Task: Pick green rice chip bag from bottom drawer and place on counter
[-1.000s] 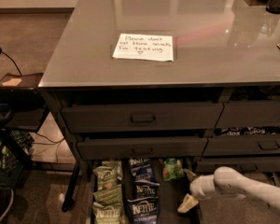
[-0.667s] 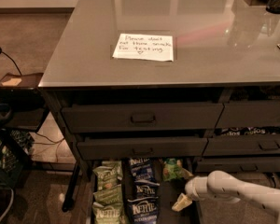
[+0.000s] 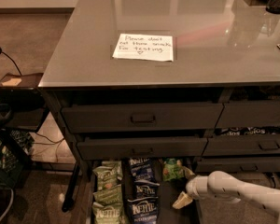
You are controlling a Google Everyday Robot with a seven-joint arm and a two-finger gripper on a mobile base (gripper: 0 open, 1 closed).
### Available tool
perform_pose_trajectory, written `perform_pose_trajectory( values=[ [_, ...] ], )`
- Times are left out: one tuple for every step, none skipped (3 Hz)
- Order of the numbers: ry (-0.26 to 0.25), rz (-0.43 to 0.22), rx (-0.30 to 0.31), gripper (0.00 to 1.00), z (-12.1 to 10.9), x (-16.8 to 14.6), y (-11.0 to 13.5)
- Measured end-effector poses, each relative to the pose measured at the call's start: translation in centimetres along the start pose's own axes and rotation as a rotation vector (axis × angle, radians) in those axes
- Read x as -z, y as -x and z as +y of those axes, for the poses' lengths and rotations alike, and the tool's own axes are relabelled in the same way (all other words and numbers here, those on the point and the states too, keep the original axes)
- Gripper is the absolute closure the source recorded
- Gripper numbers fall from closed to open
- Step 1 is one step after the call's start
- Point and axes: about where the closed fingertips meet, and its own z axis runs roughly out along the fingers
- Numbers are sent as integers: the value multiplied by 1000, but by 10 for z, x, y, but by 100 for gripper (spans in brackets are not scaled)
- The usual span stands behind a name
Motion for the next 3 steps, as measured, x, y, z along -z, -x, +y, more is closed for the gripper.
perform_pose_trajectory(
  values=[
    [-46, 16, -26, 0, 0, -8, -5],
    [-160, 54, -60, 0, -18, -38, -20],
    [-160, 54, -60, 0, -18, -38, -20]
  ],
)
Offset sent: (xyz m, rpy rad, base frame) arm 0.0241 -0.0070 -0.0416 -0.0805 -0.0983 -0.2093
